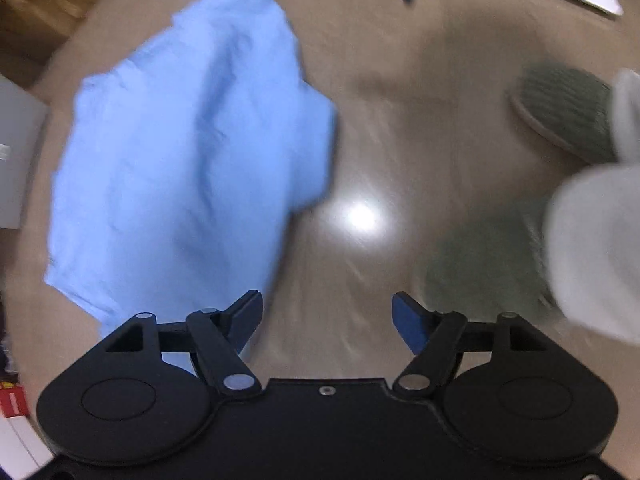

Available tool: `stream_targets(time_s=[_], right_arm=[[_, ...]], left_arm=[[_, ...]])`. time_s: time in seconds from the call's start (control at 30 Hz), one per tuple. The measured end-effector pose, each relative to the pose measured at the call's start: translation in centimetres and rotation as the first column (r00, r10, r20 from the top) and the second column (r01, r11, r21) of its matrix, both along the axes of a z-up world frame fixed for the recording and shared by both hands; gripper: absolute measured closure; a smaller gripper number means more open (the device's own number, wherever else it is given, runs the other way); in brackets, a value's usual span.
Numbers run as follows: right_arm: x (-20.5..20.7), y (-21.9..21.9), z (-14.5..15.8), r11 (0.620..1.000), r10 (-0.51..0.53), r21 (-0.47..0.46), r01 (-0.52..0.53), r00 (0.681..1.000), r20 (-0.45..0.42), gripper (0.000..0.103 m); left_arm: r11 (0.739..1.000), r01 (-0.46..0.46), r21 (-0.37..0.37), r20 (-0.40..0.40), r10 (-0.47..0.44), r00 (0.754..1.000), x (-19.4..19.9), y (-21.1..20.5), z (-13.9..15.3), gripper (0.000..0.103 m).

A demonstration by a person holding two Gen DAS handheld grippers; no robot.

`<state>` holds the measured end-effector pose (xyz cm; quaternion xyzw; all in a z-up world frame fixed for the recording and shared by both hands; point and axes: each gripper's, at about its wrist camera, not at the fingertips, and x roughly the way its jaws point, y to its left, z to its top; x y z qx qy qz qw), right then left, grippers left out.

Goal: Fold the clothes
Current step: 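Lay the shirt flat on the floor and open both grippers, then grasp the shirt edge with the left gripper while the right gripper grasps nearby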

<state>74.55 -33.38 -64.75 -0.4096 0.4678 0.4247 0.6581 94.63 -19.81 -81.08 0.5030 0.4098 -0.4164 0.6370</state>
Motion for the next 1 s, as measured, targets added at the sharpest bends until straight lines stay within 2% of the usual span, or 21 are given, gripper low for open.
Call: stream_targets(time_s=[0.07, 0.13, 0.2, 0.33, 0.43, 0.5, 0.53, 0.6, 0.67, 0.7, 0.77, 0.83, 0.93, 1.0], right_arm=[[1.2, 0.6, -0.5, 0.998, 0.06, 0.021, -0.061, 0.997, 0.053, 0.039], [1.4, 1.1, -2.2, 0.993, 0.112, 0.026, -0.114, 0.99, 0.083, 0.044], [1.1, 1.5, -4.7, 0.984, 0.173, 0.019, -0.177, 0.975, 0.136, 0.054], [1.3, 1.4, -8.8, 0.977, 0.21, -0.015, -0.212, 0.955, 0.209, 0.054], [1.1, 1.7, -11.6, 0.968, 0.247, -0.037, -0.247, 0.926, 0.286, 0.054], [1.0, 1.9, -12.7, 0.965, 0.256, -0.039, -0.259, 0.905, 0.339, 0.054], [1.1, 2.2, -13.4, 0.965, 0.253, -0.035, -0.259, 0.89, 0.378, 0.054], [1.4, 2.3, -13.9, 0.972, 0.217, -0.007, -0.235, 0.886, 0.409, 0.055], [1.8, 2.0, -14.2, 0.975, 0.185, 0.033, -0.219, 0.887, 0.423, 0.065], [1.8, 1.7, -14.3, 0.975, 0.181, 0.043, -0.22, 0.886, 0.428, 0.068], [1.8, 1.2, -14.5, 0.972, 0.172, 0.067, -0.225, 0.877, 0.449, 0.073], [1.8, 0.8, -14.5, 0.973, 0.137, 0.1, -0.207, 0.872, 0.471, 0.074], [2.3, 0.1, -13.8, 0.968, 0.032, 0.205, -0.146, 0.88, 0.474, 0.078], [2.8, -0.3, -13.2, 0.954, -0.025, 0.278, -0.115, 0.891, 0.453, 0.083]], left_arm=[[0.999, 0.0, -0.04, 0.046, 0.002, 0.999, 0.5, -1.9, -1.6, 0.032], [0.996, 0.064, -0.06, 0.088, -0.058, 0.994, 0.4, -4.4, -3.4, 0.032], [0.987, 0.139, -0.077, 0.13, -0.129, 0.983, 0.0, -5.2, -5.2, 0.033], [0.982, 0.16, -0.103, 0.043, -0.156, 0.987, 0.2, -7.1, -9.1, 0.039], [0.972, 0.197, -0.125, 0.1, -0.185, 0.978, 0.1, -7.5, -10.8, 0.039], [0.966, 0.215, -0.144, 0.102, -0.202, 0.974, 0.2, -8.1, -11.6, 0.04], [0.963, 0.219, -0.158, 0.099, -0.205, 0.974, 0.5, -8.3, -11.7, 0.041], [0.959, 0.203, -0.198, 0.086, -0.189, 0.978, 1.5, -8.8, -11.8, 0.045], [0.95, 0.21, -0.23, 0.089, -0.194, 0.977, 2.3, -9.3, -11.9, 0.059], [0.949, 0.208, -0.238, 0.095, -0.191, 0.977, 2.6, -9.6, -12.2, 0.071], [0.938, 0.204, -0.282, 0.096, -0.184, 0.978, 3.4, -9.8, -12.5, 0.074], [0.927, 0.177, -0.332, 0.077, -0.16, 0.984, 4.4, -9.5, -12.9, 0.075], [0.906, 0.127, -0.404, 0.028, -0.127, 0.992, 4.6, -10.0, -12.6, 0.077], [0.895, 0.116, -0.43, 0.005, -0.126, 0.992, 4.9, -9.7, -11.1, 0.079]])
